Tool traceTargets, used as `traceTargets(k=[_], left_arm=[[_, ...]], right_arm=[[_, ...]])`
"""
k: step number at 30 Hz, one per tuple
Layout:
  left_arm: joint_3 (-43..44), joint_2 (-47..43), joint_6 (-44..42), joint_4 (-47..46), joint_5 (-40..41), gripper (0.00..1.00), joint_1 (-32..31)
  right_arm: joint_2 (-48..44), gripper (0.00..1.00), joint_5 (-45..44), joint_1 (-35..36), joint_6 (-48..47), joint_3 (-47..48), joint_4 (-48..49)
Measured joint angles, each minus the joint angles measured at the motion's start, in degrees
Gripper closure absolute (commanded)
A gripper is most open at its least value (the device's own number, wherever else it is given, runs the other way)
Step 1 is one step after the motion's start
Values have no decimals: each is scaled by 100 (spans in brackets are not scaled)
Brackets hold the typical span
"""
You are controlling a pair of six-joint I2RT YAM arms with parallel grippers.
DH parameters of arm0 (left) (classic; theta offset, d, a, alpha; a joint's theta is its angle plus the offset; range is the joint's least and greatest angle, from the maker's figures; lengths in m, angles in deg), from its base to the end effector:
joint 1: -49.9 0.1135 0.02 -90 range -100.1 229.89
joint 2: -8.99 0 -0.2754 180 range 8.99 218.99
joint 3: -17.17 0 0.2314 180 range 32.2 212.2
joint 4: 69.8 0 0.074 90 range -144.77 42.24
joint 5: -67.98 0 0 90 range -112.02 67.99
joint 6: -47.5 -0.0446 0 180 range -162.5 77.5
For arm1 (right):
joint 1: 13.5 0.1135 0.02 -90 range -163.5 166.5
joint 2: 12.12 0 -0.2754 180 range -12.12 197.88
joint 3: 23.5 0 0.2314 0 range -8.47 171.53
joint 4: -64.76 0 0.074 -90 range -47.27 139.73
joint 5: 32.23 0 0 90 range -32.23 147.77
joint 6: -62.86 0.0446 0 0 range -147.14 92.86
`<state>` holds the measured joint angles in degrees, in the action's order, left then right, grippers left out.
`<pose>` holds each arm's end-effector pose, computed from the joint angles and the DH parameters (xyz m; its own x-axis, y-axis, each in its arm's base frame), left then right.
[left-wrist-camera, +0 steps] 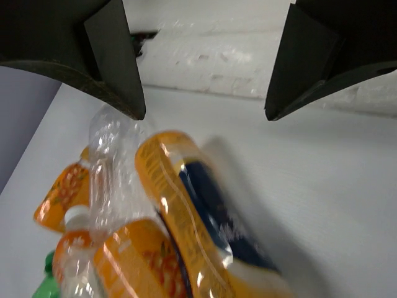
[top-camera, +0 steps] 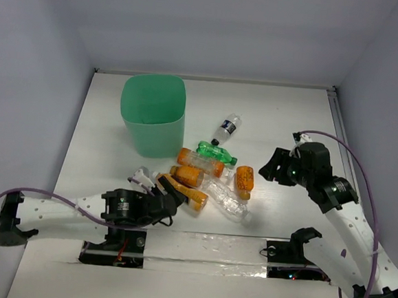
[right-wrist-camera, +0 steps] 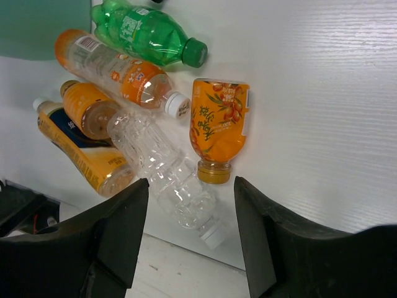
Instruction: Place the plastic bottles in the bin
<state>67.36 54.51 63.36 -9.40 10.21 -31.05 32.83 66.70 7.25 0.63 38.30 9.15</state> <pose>0.0425 -0.1153 0.2365 -0.7226 -0.6363 -0.2701 -0.3404 0.6676 -0.6621 0.1272 0.0556 0.3012 -0.7338 0.2142 -0.6447 -0.1371 0.8828 0.4493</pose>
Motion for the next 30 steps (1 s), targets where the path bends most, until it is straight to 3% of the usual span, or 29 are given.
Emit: traceTargets(k=[4,7,13,20,25,28,30], left_arm=[[-160,367,-326,-807,-181,20,1045],[-168,719,-468,-1172,-227,19,1290],[-693,372,-750,-1928,-503,21,2039],[-909,654,-1117,-2317,-688,22,2583],[-931,1119,-1357,-2717,-815,30,2761],[-940,1316,-1467,-2889,-903,39,2785],[-1012,1355,-1480,-2994,-944,47,2796]], right_arm=[[125,35,59,0,-92,0,7],[127,34,85,0,-146,0,-2],[-11,34,175,0,-214,0,-15],[-28,30,249,0,-249,0,-42],[4,22,271,0,-245,0,-50],[236,5,269,0,-236,0,-22],[483,3,269,0,-243,0,59]])
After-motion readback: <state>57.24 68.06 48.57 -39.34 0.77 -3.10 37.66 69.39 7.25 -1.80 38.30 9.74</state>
